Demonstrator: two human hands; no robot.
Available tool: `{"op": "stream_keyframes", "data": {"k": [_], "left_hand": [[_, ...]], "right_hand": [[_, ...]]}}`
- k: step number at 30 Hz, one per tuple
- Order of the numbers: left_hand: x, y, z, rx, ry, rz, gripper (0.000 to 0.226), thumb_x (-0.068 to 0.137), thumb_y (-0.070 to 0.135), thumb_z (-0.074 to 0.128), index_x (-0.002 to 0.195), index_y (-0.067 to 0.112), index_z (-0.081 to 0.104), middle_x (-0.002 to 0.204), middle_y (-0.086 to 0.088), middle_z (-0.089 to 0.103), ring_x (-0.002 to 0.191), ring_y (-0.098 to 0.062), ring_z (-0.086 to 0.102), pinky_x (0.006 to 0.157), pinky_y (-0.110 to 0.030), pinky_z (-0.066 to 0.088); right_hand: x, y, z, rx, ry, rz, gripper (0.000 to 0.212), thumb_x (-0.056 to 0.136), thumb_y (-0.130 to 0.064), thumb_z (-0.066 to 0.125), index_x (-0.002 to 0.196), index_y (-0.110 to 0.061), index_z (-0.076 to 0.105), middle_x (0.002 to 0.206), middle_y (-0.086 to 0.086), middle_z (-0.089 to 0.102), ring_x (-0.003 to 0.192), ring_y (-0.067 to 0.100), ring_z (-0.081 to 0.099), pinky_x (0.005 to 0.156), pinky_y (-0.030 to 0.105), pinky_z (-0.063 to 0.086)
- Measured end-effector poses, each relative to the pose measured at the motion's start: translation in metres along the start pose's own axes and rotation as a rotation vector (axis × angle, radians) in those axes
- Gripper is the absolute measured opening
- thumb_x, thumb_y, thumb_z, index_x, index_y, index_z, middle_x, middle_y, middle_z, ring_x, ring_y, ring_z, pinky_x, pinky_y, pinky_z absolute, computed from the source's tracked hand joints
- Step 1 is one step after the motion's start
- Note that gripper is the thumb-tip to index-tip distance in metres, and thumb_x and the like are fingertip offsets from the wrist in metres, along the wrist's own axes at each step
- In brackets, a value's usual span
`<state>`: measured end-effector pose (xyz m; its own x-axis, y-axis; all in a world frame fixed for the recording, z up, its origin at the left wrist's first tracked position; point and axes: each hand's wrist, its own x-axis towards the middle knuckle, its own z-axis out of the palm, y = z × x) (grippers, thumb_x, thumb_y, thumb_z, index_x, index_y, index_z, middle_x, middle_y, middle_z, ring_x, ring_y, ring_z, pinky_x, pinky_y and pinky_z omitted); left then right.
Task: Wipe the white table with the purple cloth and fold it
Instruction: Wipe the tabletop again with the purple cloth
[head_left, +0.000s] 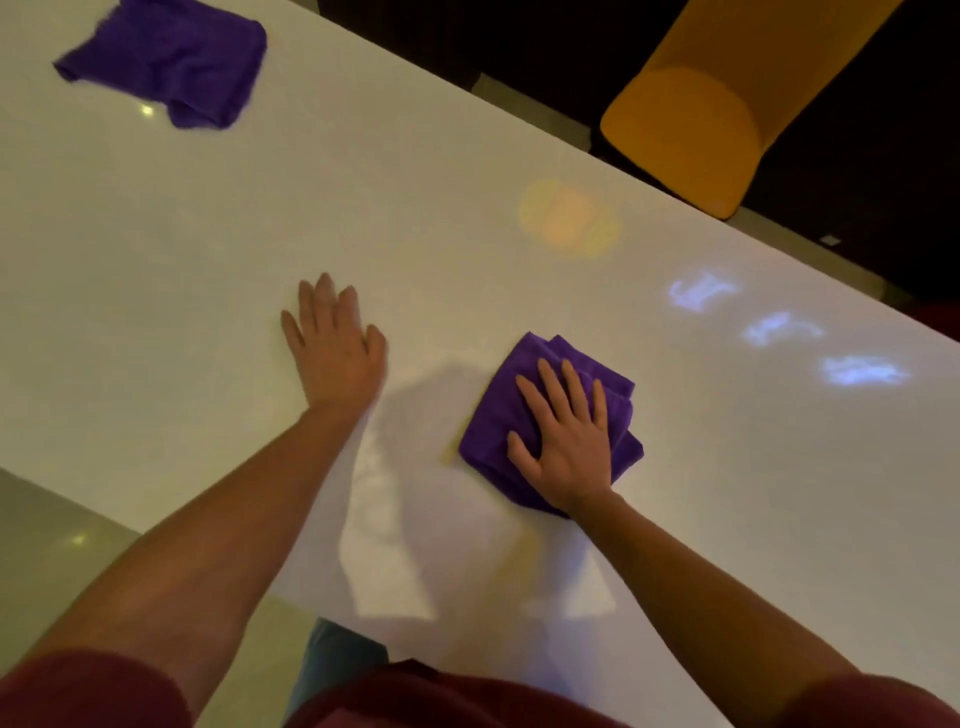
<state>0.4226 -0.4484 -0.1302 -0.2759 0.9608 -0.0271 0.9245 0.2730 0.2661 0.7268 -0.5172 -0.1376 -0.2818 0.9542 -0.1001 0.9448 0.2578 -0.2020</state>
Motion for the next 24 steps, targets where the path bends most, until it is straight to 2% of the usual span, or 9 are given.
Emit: {"op": "stream_keyframes", "data": {"k": [2,6,9,12,16,20,24], "left_hand": [[-0.011,0.022,0.015,0.022,-0.025,-0.009,0.063,0.101,0.033,0.045,0.157,0.005,0.038,0.170,-0.018,0.026,0.158,-0.039,0.016,0.127,-0.061,0.009],[-0.007,0.019,0.024,0.079,-0.011,-0.026,0.065,0.101,0.039,0.041,0.157,0.007,0.037,0.169,-0.016,0.027,0.158,-0.039,0.018,0.127,-0.060,0.011],[-0.008,0.021,0.023,0.087,0.006,-0.019,0.065,0.100,0.040,0.039,0.157,0.006,0.038,0.168,-0.017,0.029,0.157,-0.039,0.019,0.128,-0.059,0.012],[-0.010,0.024,0.024,0.096,0.011,-0.010,0.065,0.101,0.038,0.042,0.157,0.006,0.037,0.168,-0.018,0.028,0.157,-0.040,0.020,0.128,-0.059,0.011],[-0.012,0.028,0.021,0.071,-0.010,-0.023,0.065,0.102,0.037,0.044,0.158,0.006,0.036,0.170,-0.017,0.025,0.158,-0.039,0.016,0.128,-0.059,0.010],[-0.014,0.027,0.021,0.025,-0.015,-0.022,0.067,0.101,0.039,0.038,0.158,0.004,0.036,0.169,-0.019,0.025,0.158,-0.041,0.016,0.127,-0.061,0.009],[-0.014,0.024,0.029,0.027,0.032,-0.009,0.068,0.099,0.040,0.035,0.155,0.002,0.037,0.167,-0.022,0.029,0.156,-0.043,0.019,0.126,-0.065,0.011]], "right_hand": [[0.031,0.012,-0.003,-0.001,0.034,0.043,0.073,0.101,-0.067,0.036,0.164,-0.030,0.038,0.176,0.002,0.027,0.165,0.031,0.016,0.129,0.066,0.012],[0.115,0.031,-0.013,0.032,0.110,0.174,0.071,0.101,-0.065,0.037,0.161,-0.027,0.043,0.172,0.006,0.035,0.162,0.035,0.023,0.130,0.064,0.012],[0.177,0.035,-0.025,0.058,0.103,0.305,0.074,0.101,-0.065,0.031,0.163,-0.026,0.037,0.175,0.008,0.027,0.164,0.035,0.016,0.132,0.061,0.007],[0.200,0.038,-0.028,0.070,0.090,0.375,0.075,0.102,-0.066,0.026,0.165,-0.027,0.033,0.177,0.007,0.022,0.165,0.034,0.011,0.132,0.060,0.006],[0.136,0.032,-0.028,0.047,0.115,0.400,0.075,0.103,-0.063,0.028,0.167,-0.024,0.032,0.177,0.008,0.022,0.165,0.033,0.011,0.132,0.060,0.005],[0.013,0.015,-0.022,0.031,0.076,0.415,0.072,0.103,-0.060,0.034,0.165,-0.026,0.035,0.176,0.006,0.026,0.165,0.031,0.014,0.131,0.062,0.009],[-0.124,-0.005,0.002,0.019,0.105,0.433,0.070,0.100,-0.058,0.044,0.163,-0.026,0.041,0.175,0.005,0.029,0.164,0.032,0.018,0.129,0.065,0.016]]}}
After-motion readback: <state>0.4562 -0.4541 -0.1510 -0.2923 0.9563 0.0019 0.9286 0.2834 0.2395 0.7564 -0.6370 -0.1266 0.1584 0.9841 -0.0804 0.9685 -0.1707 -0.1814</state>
